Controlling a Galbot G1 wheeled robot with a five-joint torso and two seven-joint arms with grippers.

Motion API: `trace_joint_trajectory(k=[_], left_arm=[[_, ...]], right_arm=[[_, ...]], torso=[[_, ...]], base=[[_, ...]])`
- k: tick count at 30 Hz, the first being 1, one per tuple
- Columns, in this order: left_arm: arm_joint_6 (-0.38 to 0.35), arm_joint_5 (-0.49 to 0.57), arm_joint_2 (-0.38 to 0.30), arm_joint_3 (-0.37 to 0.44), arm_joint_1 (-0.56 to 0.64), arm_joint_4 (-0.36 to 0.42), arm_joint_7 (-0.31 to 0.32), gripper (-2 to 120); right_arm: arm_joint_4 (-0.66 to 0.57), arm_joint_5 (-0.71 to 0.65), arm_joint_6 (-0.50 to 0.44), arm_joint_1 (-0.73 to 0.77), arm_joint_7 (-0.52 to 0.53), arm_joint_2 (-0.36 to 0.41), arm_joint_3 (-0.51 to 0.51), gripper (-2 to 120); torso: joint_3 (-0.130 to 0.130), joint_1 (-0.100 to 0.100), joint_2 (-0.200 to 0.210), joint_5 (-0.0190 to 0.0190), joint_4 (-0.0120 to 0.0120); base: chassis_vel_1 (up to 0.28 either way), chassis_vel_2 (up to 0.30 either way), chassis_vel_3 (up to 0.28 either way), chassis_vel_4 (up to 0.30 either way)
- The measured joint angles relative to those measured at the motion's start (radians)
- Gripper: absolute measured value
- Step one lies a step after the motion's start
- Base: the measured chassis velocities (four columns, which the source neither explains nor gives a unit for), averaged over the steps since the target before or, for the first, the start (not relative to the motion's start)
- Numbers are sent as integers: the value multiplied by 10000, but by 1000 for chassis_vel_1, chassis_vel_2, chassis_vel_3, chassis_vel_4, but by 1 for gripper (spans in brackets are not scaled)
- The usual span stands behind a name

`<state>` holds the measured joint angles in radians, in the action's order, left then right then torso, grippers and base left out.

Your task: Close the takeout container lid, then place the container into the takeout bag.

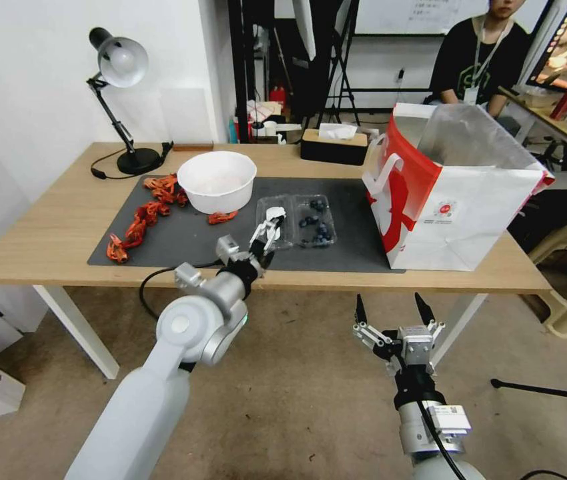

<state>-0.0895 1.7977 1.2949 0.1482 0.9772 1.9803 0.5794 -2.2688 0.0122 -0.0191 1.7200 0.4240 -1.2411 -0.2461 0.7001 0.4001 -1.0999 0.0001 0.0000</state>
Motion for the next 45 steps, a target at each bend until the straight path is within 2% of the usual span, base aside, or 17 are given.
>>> trace_joint_trajectory(k=[5,22,35,43,45], left_arm=[[-1,-8,214,-243,-309,-460,187,100],[381,-363,478,-471,-1055,-1879,42,100],[578,-576,483,-537,-1252,-2197,-203,100],[980,-1972,302,-993,-1177,-2217,-1044,100],[1128,-2786,239,-1223,-1117,-2185,-1418,100]], right_arm=[[1,-1,34,-7,9,-1,-55,100],[42,0,41,-6,24,-75,-68,100],[35,38,27,27,31,-119,-74,100],[46,84,-34,76,36,-158,-69,100],[53,104,-53,88,36,-175,-64,100]], torso=[[0,0,0,0,0],[-1,-1,-2,-1,0],[-3,-4,-3,-1,-1],[-1,-2,-1,-2,1],[-1,-2,-2,-1,0]], base=[[0,0,0,0],[0,0,0,0],[0,0,0,0],[0,0,0,0],[0,0,0,0]])
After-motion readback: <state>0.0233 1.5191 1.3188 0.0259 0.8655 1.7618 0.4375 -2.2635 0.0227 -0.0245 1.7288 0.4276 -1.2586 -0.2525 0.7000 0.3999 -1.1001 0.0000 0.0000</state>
